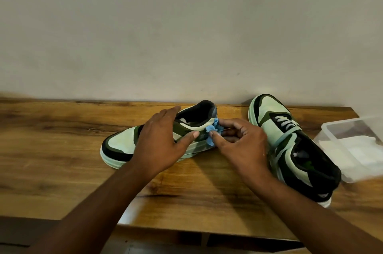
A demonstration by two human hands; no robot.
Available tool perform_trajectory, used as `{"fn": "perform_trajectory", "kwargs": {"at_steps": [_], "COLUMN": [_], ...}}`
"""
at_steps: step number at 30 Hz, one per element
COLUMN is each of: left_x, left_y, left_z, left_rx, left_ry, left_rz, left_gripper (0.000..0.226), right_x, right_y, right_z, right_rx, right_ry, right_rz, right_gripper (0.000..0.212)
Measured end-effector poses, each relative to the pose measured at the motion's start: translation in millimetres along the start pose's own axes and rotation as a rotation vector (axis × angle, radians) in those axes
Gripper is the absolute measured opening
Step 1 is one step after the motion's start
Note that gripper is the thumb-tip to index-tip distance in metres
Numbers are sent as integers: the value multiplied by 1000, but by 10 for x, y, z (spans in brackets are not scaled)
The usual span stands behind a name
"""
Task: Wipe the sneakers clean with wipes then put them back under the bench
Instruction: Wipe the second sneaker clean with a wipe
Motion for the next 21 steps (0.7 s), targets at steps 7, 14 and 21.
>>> {"fn": "perform_trajectory", "kwargs": {"at_steps": [7,14,21], "left_x": [24,43,78], "left_y": [-4,-20,-17], "left_z": [-30,-91,-112], "left_rx": [34,62,52], "left_ry": [-23,-67,-75], "left_rz": [10,15,32], "left_gripper": [67,60,59], "right_x": [167,24,174], "right_y": [-197,-32,-216], "right_z": [-116,-101,-149], "right_rx": [-201,-207,-370], "right_ry": [-85,-149,-213], "right_rz": [20,110,9], "right_gripper": [17,17,19]}}
Point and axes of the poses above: each hand's wrist, its own y-axis towards the middle knuckle, its own x-axis out of the palm, z = x × y, the point moved 4 cm from there along y, towards the middle knuckle, and after that the axes turned 1 degree about -y, right-handed, at the moved point
